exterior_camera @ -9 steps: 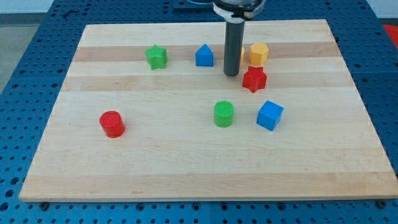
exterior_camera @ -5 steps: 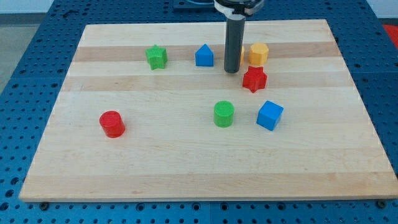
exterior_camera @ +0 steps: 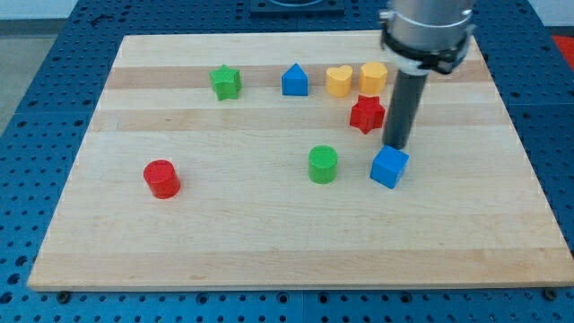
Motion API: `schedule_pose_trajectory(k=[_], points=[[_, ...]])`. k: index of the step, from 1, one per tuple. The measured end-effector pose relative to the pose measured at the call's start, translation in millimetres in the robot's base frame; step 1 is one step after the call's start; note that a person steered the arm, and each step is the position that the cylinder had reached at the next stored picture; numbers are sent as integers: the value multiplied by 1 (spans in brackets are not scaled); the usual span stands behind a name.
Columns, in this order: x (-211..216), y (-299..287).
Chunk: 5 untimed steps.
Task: Slide the red star towards the blue triangle
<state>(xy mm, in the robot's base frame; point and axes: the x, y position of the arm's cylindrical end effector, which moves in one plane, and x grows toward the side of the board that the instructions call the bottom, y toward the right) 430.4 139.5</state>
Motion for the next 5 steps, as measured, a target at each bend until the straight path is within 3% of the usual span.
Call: schedule_pose_trajectory(k=[1, 4, 5], points=[[-20, 2], [-23, -97], [-23, -88]])
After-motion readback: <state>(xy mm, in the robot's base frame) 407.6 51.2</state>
